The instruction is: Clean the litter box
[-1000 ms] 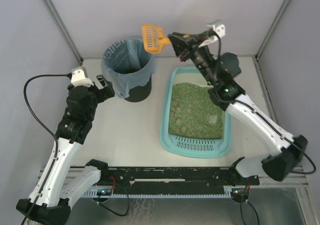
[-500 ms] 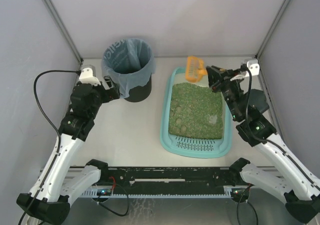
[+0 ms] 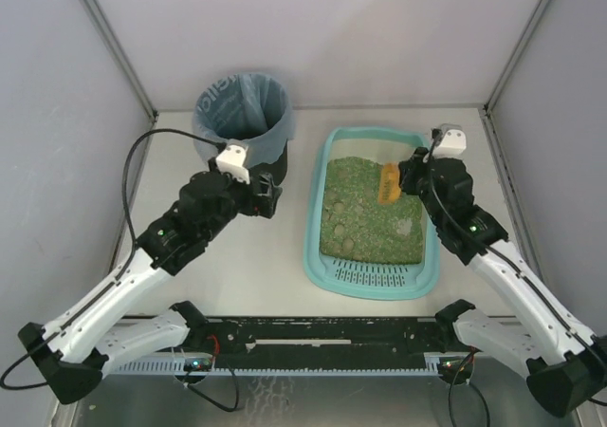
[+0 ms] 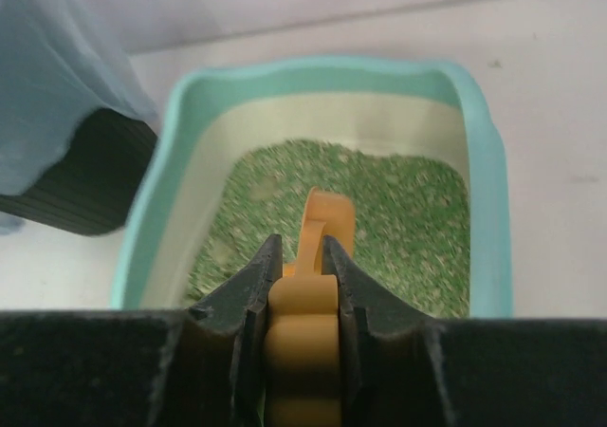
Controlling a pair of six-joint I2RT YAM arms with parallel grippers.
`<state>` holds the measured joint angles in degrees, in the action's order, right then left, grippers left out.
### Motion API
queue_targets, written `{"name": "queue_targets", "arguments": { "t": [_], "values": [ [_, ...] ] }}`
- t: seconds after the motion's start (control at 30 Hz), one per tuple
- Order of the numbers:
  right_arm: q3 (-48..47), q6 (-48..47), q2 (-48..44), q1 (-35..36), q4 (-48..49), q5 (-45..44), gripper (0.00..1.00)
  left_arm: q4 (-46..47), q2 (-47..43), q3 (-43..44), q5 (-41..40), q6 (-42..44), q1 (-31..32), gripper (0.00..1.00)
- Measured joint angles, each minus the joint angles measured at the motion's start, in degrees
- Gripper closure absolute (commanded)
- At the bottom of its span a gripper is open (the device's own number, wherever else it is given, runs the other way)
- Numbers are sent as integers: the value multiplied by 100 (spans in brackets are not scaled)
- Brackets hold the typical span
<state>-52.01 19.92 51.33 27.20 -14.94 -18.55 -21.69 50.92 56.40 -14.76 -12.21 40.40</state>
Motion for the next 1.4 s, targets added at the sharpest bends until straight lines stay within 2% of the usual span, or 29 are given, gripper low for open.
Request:
{"name": "queue_targets", "arguments": {
  "t": [0.2, 0.43, 0.67, 1.0, 1.27, 1.4],
  "values": [
    [-136, -7, 780, -57, -634, -251, 100, -72, 476, 260, 149, -24, 234, 9],
    [-245, -46, 1432, -444, -695, -223, 100, 20, 1054, 1019, 450, 2, 234, 9],
    [-289, 107, 1921, -1180, -337, 525, 100, 127, 1495, 1276, 511, 151, 234, 10],
    [-433, 789, 2636, -1991, 221, 1832, 100, 223, 1491, 1095, 507, 240, 234, 9],
    [-365, 1327, 3171, -1961, 1106, 2771, 100, 219, 1384, 1084, 487, 284, 234, 9],
    [-348, 1434, 3353, -1827, 1443, 2935, 100, 227, 1322, 1084, 470, 291, 234, 9]
  ]
}}
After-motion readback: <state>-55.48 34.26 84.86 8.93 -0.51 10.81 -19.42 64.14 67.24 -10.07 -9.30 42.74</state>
